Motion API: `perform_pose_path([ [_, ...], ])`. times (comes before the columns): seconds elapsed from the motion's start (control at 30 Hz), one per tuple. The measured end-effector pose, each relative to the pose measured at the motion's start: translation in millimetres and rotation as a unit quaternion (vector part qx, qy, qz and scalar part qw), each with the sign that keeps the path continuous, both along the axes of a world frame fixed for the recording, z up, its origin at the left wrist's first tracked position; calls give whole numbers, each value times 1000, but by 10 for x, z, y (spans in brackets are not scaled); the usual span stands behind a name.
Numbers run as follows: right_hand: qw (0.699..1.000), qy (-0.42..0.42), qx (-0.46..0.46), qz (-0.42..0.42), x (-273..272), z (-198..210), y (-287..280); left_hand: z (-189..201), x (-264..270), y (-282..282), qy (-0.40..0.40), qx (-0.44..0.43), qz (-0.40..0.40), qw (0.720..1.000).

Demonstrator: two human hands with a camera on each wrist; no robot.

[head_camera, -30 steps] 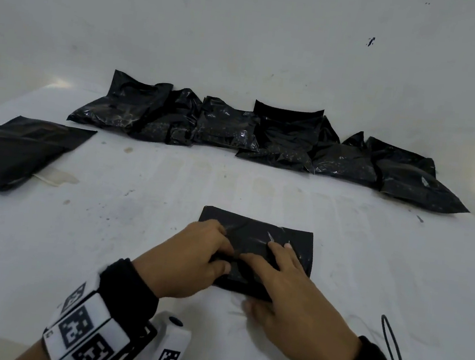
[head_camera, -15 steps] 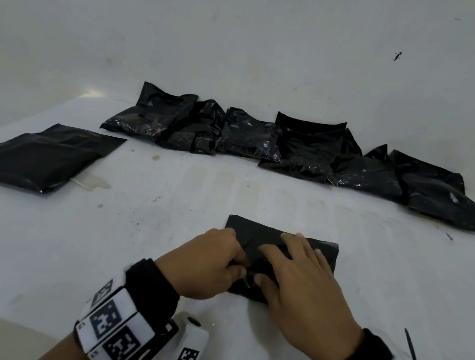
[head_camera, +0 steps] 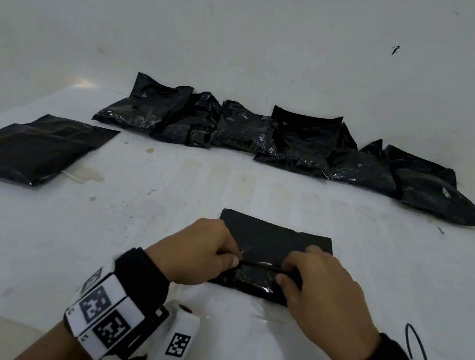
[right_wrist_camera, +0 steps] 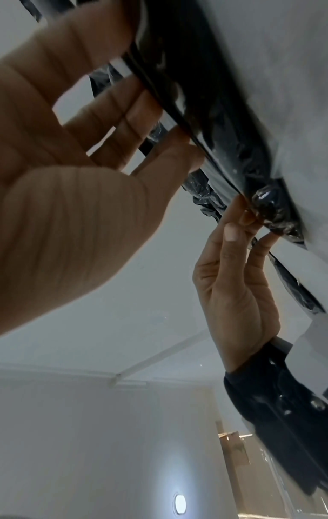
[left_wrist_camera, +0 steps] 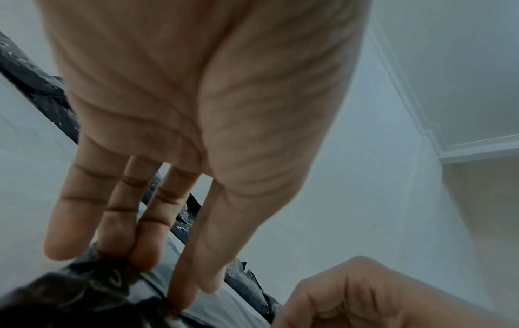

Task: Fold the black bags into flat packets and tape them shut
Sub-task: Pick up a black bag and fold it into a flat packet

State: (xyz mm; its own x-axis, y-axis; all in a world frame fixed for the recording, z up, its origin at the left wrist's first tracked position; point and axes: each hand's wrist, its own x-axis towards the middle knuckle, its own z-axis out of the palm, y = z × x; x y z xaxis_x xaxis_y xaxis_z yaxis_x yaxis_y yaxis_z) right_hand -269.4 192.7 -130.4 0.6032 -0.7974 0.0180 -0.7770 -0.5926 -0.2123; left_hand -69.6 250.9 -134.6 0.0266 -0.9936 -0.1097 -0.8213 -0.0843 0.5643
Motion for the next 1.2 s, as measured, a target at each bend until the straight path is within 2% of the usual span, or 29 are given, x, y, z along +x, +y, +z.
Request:
perform_pose_path([
  [0.17, 1000, 11, 5, 6, 12, 101, 1, 21, -35, 16, -17, 6, 3, 1000],
  [0.37, 996, -33, -71, 53, 297, 203, -5, -9, 11, 18, -25, 16, -23, 999],
  [0.5, 994, 14, 14, 110, 438, -13, -125, -9, 96, 30, -13, 15, -29, 999],
  [0.57, 992, 17, 54, 113, 461, -88, -128, 30, 181, 45, 22, 12, -25, 999],
  [0.63, 992, 21, 56, 114, 467, -129, -133, 97, 298, 31, 58, -6, -17, 998],
  [0.7, 992, 29, 50, 114, 472, -130, -155, 172, 476, -33, 99, -34, 28, 994],
  [0.77, 992, 28, 49, 116, 481, -120, -187, 236, 707, -145, 153, -60, 107, 981],
  [0.83, 992, 30, 50, 114, 499, -110, -206, 261, 952, -298, 172, -90, 189, 963],
  [0.97, 993, 30, 46, 108, 552, -92, -241, 142, 1391, -693, 126, -93, 275, 949],
  [1.1, 992, 29, 47, 110, 559, -100, -288, -71, 1646, -1000, 33, -39, 273, 961],
  [1.2, 992, 23, 54, 111, 546, -101, -328, -168, 1686, -1132, -23, -30, 265, 963],
])
